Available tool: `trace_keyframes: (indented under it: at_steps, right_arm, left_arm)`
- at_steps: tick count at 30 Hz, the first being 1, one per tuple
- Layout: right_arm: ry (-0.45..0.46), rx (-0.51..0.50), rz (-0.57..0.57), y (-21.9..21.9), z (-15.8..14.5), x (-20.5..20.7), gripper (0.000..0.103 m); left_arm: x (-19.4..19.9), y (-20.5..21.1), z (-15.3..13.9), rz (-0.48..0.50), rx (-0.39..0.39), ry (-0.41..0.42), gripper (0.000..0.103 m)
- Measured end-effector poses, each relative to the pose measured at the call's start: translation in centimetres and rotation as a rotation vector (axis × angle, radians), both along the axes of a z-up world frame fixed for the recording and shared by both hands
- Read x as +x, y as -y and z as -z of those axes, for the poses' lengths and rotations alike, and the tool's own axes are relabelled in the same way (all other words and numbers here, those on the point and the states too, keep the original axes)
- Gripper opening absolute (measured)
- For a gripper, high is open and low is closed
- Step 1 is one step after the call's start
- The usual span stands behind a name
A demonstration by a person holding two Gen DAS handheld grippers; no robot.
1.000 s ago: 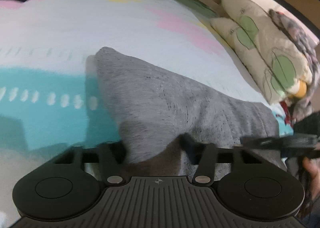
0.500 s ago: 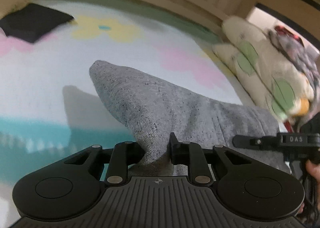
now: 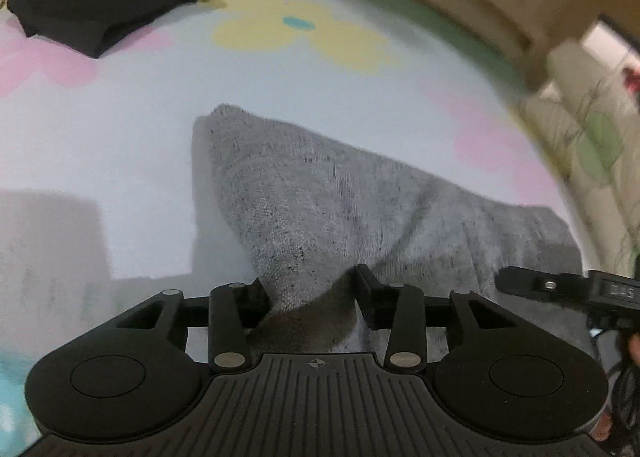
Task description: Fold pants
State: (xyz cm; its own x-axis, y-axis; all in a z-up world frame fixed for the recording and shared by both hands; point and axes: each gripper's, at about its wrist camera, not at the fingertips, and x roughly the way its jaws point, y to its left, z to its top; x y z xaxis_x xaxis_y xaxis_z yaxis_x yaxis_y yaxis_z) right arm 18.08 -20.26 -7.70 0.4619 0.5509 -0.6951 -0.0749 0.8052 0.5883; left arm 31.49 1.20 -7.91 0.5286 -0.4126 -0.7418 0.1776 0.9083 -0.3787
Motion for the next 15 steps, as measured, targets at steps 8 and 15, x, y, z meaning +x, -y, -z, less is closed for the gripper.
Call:
trace_keyframes:
  at_steps: [8,15]
  right_arm:
    - [0.037,0.022,0.004,0.9,-0.5,-1.6,0.086]
    - [0.140,-0.426,0.231,2.6,-7.1,-5.5,0.095]
  left_arm:
    - [-1.2,0.1,-2.6,-0.073,0.084,0.008,0.041]
    - [-7.2,-0.4,-9.8,-0.184,0.153,0.225,0.040]
